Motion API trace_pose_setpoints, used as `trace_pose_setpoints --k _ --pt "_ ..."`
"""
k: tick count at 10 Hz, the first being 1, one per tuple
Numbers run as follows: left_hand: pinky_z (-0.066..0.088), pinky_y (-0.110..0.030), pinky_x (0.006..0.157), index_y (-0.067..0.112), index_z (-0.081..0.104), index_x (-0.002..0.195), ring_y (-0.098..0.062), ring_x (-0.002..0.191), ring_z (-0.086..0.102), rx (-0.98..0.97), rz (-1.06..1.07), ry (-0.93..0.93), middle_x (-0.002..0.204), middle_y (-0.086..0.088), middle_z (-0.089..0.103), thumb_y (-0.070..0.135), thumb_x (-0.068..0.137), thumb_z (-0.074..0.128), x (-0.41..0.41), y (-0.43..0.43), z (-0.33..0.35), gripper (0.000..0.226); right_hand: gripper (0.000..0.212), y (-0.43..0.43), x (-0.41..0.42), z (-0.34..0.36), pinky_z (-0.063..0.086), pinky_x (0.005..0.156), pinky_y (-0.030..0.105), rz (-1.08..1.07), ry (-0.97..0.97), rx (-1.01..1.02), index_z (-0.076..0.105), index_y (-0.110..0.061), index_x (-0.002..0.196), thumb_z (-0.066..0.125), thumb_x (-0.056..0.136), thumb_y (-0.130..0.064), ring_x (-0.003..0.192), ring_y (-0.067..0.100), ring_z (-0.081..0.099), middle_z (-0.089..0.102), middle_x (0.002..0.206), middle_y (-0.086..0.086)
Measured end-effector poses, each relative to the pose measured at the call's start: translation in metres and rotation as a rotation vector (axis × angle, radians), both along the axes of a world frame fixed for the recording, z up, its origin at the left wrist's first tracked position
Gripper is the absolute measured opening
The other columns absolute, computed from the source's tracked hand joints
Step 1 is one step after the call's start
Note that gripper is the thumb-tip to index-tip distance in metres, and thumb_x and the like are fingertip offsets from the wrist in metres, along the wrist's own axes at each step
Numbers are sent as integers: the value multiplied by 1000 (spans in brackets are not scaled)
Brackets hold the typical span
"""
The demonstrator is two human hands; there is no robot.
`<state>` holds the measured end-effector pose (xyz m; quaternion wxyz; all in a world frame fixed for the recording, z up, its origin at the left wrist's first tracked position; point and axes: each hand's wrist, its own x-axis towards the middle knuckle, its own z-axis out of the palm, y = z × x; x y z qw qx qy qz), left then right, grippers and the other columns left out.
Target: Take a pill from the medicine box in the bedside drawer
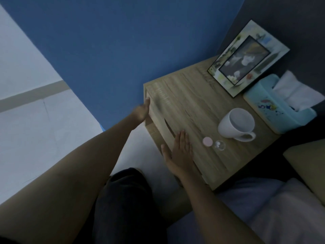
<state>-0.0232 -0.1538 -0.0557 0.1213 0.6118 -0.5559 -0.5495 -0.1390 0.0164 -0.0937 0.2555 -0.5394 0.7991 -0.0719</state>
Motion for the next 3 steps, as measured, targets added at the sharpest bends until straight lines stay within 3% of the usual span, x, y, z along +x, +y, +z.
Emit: trace_pose_setpoints --k 2,3 --pt "31 -36 108 -4 53 124 -37 129 44 -195 -105 -339 138 -27 49 35 102 23 90 42 44 53 72 3 12 37 4 118 39 94 92 -57 5 -5 147 32 95 -47 147 23 -1 0 160 11" --pt "39 -36 96 4 54 101 -38 115 53 -187 -116 -424 124 -29 58 30 101 25 124 61 55 39 68 3 25 55 7 118 38 230 82 -71 10 -4 147 32 96 -45 147 23 4 5 159 11"
